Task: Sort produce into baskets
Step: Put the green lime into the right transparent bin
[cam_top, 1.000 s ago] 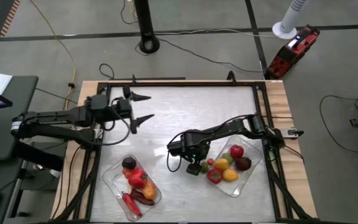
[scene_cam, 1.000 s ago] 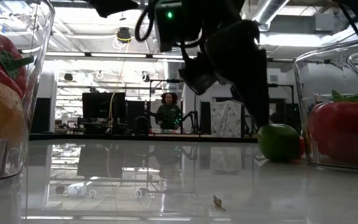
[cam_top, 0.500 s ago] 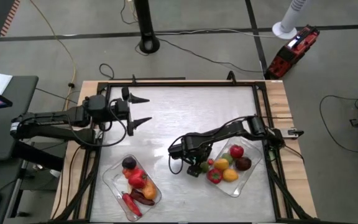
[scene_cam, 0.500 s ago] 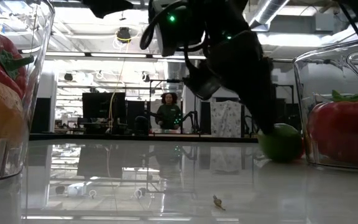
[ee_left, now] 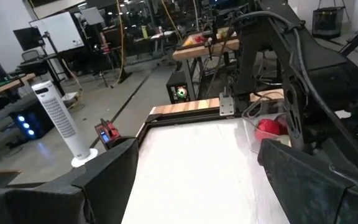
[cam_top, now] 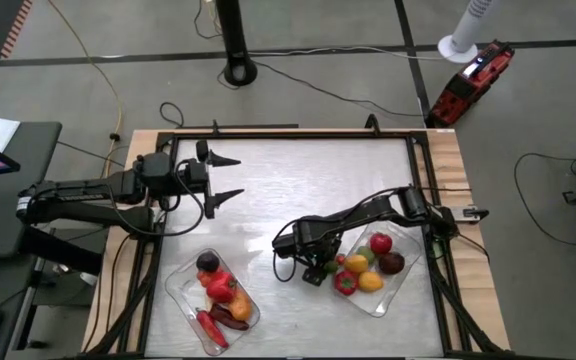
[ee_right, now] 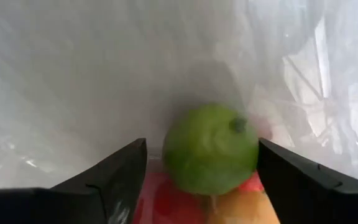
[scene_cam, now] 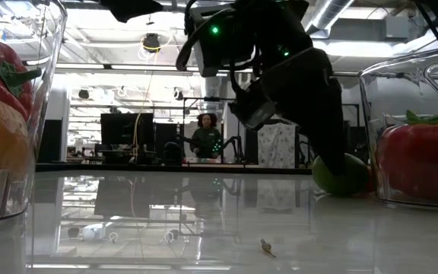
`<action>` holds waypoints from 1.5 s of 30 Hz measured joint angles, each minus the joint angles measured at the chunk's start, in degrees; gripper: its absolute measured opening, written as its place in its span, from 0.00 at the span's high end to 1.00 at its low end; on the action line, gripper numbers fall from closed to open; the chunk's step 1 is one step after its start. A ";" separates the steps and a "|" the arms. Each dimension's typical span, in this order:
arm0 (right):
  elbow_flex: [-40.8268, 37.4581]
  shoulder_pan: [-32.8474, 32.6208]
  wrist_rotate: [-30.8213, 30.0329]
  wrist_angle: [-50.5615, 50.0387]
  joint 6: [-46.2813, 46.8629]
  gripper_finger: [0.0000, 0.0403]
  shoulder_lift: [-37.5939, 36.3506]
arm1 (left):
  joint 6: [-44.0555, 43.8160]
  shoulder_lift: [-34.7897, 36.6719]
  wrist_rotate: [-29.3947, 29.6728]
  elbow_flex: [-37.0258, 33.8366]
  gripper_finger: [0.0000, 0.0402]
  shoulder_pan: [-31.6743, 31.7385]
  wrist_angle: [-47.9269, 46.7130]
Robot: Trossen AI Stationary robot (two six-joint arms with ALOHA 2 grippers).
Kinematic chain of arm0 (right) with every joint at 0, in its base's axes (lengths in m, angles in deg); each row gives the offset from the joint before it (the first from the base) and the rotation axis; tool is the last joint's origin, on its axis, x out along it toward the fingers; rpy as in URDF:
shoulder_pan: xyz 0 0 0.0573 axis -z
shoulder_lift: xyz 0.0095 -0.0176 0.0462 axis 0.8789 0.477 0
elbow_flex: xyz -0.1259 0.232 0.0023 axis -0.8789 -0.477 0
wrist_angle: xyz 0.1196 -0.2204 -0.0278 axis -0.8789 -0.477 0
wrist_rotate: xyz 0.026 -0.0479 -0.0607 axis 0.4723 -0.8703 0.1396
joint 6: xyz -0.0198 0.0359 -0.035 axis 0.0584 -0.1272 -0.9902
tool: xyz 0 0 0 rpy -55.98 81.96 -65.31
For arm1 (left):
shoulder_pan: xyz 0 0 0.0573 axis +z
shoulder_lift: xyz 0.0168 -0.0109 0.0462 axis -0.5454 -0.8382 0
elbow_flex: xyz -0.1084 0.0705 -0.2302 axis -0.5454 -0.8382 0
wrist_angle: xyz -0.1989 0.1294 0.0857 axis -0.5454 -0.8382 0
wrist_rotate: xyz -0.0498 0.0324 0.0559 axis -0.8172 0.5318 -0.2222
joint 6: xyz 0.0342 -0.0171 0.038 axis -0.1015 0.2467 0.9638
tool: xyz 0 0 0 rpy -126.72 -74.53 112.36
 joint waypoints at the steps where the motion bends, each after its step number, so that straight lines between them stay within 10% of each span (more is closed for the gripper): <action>1: 0.00 0.00 -0.09 0.36 0.00 0.22 0.00 | -0.01 0.00 0.00 0.00 0.19 0.00 0.01; 15: 0.00 0.13 -1.64 0.19 -1.32 0.46 0.00 | -0.04 0.00 0.03 0.00 0.19 0.00 -0.02; 31: 15.13 1.45 -12.00 -13.47 -5.62 0.46 -1.32 | -0.18 0.00 0.07 0.00 0.19 0.00 -1.11; 45: 7.14 -7.31 -11.91 -13.97 3.62 0.46 -12.36 | -0.42 0.10 0.09 0.02 0.19 0.00 -1.92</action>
